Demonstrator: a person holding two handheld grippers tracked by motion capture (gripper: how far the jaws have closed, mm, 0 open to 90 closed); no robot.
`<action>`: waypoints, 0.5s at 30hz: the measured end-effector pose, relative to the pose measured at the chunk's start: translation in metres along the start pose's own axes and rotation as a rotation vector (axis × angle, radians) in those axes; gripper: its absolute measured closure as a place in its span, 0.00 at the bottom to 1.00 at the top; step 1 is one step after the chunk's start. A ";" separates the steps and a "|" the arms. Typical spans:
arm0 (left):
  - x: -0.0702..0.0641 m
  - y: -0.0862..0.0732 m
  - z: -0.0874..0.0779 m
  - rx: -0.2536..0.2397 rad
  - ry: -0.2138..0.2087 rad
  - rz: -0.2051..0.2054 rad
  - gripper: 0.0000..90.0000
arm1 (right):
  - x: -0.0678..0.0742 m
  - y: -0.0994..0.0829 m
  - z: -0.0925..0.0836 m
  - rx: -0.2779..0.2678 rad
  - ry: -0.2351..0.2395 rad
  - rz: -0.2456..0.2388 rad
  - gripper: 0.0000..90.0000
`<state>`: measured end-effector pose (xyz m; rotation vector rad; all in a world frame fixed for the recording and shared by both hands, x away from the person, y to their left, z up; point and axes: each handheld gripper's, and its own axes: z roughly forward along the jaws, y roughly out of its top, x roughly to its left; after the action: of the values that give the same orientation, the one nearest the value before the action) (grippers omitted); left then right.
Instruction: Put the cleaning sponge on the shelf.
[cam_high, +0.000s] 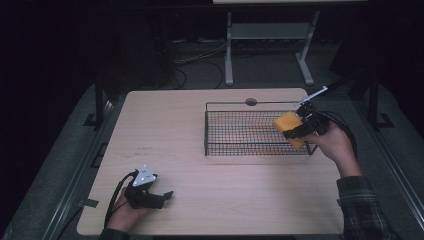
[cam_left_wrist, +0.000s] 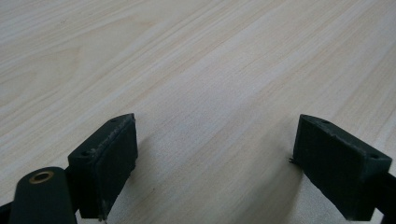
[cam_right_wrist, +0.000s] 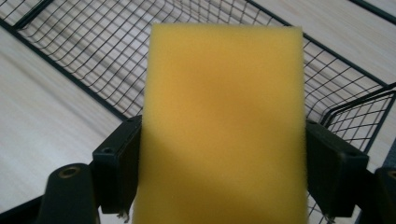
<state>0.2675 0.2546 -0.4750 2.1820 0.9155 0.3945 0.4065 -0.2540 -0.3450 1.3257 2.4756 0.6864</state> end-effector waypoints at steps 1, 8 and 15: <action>0.000 0.000 0.000 0.000 0.000 0.000 0.14 | -0.002 0.001 0.001 0.001 -0.002 0.006 0.25; 0.000 0.000 0.000 0.000 0.000 0.000 0.14 | -0.014 0.007 0.008 0.015 -0.021 0.029 0.25; 0.000 0.000 0.000 0.000 0.000 0.000 0.14 | -0.027 0.010 0.018 0.026 -0.032 0.057 0.25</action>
<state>0.2675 0.2546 -0.4750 2.1821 0.9157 0.3946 0.4358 -0.2663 -0.3549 1.4104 2.4380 0.6432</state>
